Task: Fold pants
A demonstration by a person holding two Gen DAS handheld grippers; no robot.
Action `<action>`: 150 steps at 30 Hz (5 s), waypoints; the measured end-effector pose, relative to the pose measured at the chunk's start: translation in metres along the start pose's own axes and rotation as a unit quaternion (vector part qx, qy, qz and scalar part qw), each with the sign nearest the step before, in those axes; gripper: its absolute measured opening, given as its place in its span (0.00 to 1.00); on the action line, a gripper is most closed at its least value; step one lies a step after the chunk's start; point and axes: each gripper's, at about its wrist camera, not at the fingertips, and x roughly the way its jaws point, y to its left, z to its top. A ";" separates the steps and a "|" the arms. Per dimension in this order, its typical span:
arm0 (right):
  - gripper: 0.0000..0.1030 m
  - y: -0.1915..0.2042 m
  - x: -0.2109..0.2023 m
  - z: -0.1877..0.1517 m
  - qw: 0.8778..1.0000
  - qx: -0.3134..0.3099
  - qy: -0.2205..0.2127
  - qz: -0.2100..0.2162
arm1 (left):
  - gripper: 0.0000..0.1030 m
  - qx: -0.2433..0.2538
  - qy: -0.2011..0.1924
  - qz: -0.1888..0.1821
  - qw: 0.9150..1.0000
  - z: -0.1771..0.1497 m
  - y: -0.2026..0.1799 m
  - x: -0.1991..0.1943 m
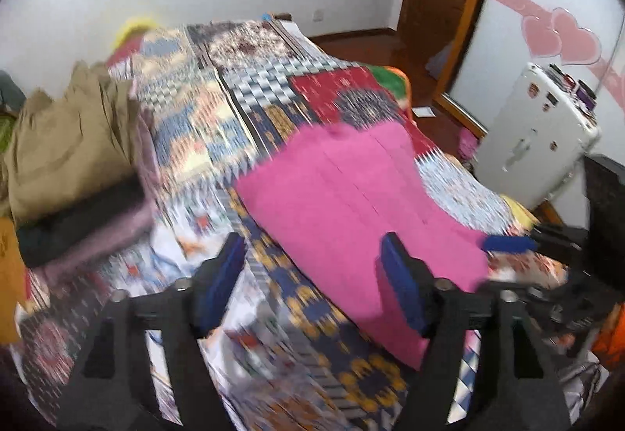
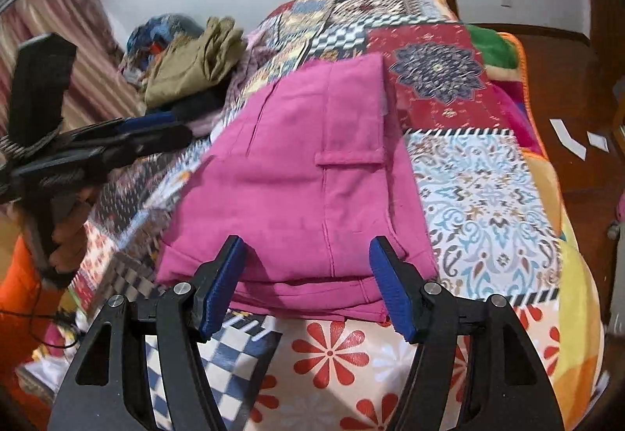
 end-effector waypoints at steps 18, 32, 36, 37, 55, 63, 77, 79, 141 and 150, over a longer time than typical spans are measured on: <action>0.79 -0.004 0.007 -0.034 0.991 0.127 0.045 0.022 | 1.00 0.048 0.091 -0.048 0.994 0.049 0.017 0.123; 0.85 -0.018 0.017 -0.019 0.981 0.182 0.016 0.062 | 0.64 0.048 0.129 -0.065 0.988 0.041 0.011 0.135; 0.85 -0.024 0.010 -0.016 0.986 0.161 0.004 0.034 | 0.49 0.065 0.128 -0.046 0.989 0.032 0.003 0.121; 0.85 -0.024 0.010 -0.014 0.988 0.154 0.004 0.028 | 0.47 0.064 0.126 -0.041 0.989 0.027 0.004 0.115; 0.85 0.012 0.023 0.020 1.000 -0.001 0.014 0.010 | 0.42 -0.153 0.092 0.084 0.980 -0.098 0.065 -0.034; 0.85 0.047 -0.006 0.035 0.999 -0.035 -0.010 0.023 | 0.53 -0.152 0.050 0.102 0.982 -0.124 0.057 -0.090; 0.85 0.092 0.069 0.041 0.996 -0.063 0.065 0.021 | 0.93 -0.160 0.078 0.050 0.983 -0.107 0.108 -0.062; 0.85 0.085 0.081 0.036 0.994 -0.059 0.087 0.015 | 0.93 -0.175 0.095 0.037 0.979 -0.112 0.115 -0.048; 0.29 0.168 0.015 0.136 0.982 -0.142 -0.101 0.080 | 0.32 -0.128 -0.115 0.071 0.983 -0.018 0.139 -0.153; 0.29 0.213 0.042 0.184 0.971 -0.176 -0.135 0.086 | 0.32 -0.131 -0.147 0.126 0.972 0.015 0.193 -0.163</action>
